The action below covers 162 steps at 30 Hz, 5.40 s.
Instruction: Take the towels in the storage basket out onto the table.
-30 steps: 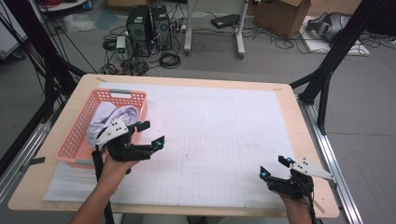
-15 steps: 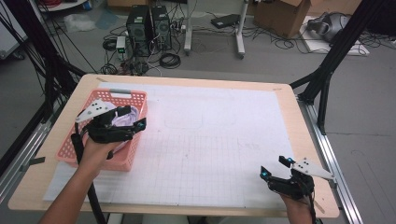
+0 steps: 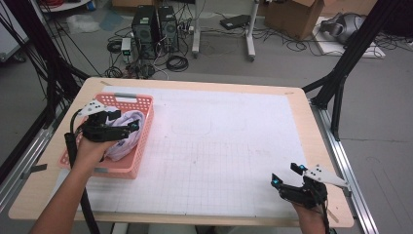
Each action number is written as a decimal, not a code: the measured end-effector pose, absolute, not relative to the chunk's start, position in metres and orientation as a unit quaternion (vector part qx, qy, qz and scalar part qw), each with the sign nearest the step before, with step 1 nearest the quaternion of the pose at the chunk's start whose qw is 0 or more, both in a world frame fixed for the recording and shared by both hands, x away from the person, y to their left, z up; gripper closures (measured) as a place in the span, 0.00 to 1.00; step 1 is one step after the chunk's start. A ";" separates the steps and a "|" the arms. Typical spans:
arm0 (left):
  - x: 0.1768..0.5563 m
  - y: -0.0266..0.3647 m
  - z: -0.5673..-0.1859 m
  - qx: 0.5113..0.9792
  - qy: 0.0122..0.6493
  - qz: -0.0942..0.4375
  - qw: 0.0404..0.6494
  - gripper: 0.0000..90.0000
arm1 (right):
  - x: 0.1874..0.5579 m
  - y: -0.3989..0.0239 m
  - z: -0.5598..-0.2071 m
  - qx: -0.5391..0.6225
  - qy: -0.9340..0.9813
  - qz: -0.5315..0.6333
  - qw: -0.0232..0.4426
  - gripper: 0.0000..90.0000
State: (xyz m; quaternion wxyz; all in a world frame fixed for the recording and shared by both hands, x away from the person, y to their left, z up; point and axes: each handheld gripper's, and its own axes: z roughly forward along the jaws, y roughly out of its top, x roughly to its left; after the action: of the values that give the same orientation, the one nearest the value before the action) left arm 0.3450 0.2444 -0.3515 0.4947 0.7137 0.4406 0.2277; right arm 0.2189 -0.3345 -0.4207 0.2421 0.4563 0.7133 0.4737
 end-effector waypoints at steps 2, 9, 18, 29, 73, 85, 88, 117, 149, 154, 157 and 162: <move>0.348 0.250 -0.354 0.719 0.452 0.236 0.472 0.19 | 0.219 -0.335 -0.421 0.456 0.713 0.474 0.243 0.17; 0.356 0.265 -0.363 0.734 0.486 0.243 0.407 0.19 | 0.220 -0.335 -0.421 0.456 0.713 0.474 0.242 0.17; 0.373 0.270 -0.392 0.761 0.530 0.219 0.304 0.18 | 0.220 -0.334 -0.421 0.456 0.715 0.472 0.241 0.17; 0.386 0.266 -0.413 0.780 0.543 0.192 0.242 0.02 | 0.220 -0.334 -0.422 0.457 0.715 0.472 0.239 0.17; 0.364 0.296 -0.379 0.678 0.537 0.218 0.453 0.73 | 0.220 -0.340 -0.422 0.471 0.709 0.473 0.230 0.17; 0.348 0.304 -0.370 0.630 0.508 0.230 0.541 0.73 | 0.220 -0.339 -0.422 0.468 0.709 0.475 0.230 0.17; 0.343 0.305 -0.366 0.615 0.499 0.232 0.565 0.73 | 0.220 -0.339 -0.422 0.469 0.709 0.474 0.231 0.17; 0.329 0.277 -0.312 0.603 0.359 0.238 0.671 0.73 | 0.220 -0.337 -0.422 0.468 0.711 0.472 0.229 0.17; 0.336 0.147 -0.299 0.664 0.194 0.114 0.713 0.72 | 0.220 -0.338 -0.422 0.466 0.711 0.475 0.228 0.17; 0.338 0.119 -0.313 0.688 0.186 0.103 0.694 0.72 | 0.220 -0.338 -0.422 0.466 0.711 0.476 0.226 0.17; 0.339 0.105 -0.324 0.699 0.182 0.095 0.685 0.72 | 0.221 -0.338 -0.422 0.465 0.711 0.476 0.227 0.17; 0.342 0.082 -0.338 0.712 0.178 0.083 0.675 0.71 | 0.222 -0.338 -0.422 0.462 0.713 0.477 0.227 0.17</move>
State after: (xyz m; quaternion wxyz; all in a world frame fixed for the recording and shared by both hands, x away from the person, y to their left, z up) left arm 0.3415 0.0824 -0.3384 0.6747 0.7116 0.1777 0.0826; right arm 0.2217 -0.3381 -0.4221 0.2265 0.4624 0.7125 0.4766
